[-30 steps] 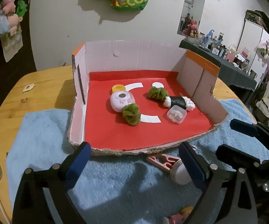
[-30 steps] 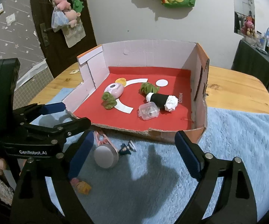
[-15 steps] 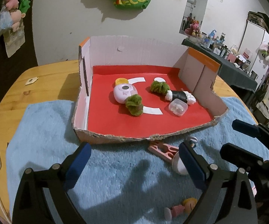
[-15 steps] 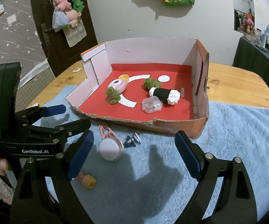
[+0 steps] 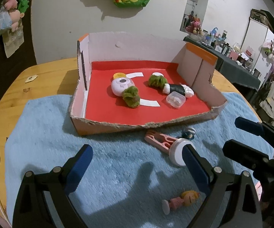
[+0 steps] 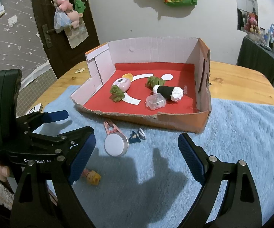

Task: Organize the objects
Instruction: 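Grasp the yellow-haired doll figurine with left gripper while right gripper grasps white round compact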

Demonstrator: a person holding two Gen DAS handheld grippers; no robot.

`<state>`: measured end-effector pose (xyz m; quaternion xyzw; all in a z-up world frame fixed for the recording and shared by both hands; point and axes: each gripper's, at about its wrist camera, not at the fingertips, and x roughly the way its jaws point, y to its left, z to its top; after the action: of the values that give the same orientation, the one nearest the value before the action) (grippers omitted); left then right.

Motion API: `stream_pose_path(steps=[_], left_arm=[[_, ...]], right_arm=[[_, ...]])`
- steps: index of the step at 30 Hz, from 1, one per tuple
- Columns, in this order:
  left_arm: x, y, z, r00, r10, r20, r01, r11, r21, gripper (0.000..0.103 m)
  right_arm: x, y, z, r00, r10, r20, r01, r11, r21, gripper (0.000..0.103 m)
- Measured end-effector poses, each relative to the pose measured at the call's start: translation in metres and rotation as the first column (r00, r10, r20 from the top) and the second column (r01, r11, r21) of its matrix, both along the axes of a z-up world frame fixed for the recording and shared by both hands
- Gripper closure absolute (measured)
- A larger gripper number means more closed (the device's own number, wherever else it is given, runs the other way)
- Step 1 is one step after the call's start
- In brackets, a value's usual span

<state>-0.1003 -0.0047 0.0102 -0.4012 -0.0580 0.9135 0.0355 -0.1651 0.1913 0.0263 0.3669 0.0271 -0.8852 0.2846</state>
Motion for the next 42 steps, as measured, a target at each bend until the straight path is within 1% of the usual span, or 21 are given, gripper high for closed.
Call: stream_pose_path(steps=[12,22,32,37,42], left_arm=[[0.010,0.009,-0.002,1.000,-0.016,0.009,0.016,1.000,-0.006,0.006],[0.024,0.010,-0.001,1.000,-0.030,0.004,0.030,1.000,0.005,0.006],[0.041,0.008,-0.003,0.999,-0.044,-0.004,0.044,0.999,-0.017,0.006],[0.049,0.018,-0.003,0.996,-0.086,-0.009,0.086,0.996,-0.030,0.006],[0.054,0.038,-0.007,0.991,-0.134,-0.013,0.133,0.989,-0.056,0.007]], right_arm=[[0.009,0.006,-0.002,1.000,-0.005,0.003,0.006,1.000,-0.010,0.014],[0.012,0.010,-0.004,1.000,-0.018,0.006,0.018,1.000,-0.008,0.014],[0.009,0.012,-0.008,0.999,-0.042,-0.005,0.042,0.999,0.008,0.014],[0.006,0.011,-0.011,0.999,-0.042,-0.003,0.042,0.999,0.017,0.014],[0.000,0.011,-0.016,0.998,-0.057,0.000,0.057,0.998,0.031,0.014]])
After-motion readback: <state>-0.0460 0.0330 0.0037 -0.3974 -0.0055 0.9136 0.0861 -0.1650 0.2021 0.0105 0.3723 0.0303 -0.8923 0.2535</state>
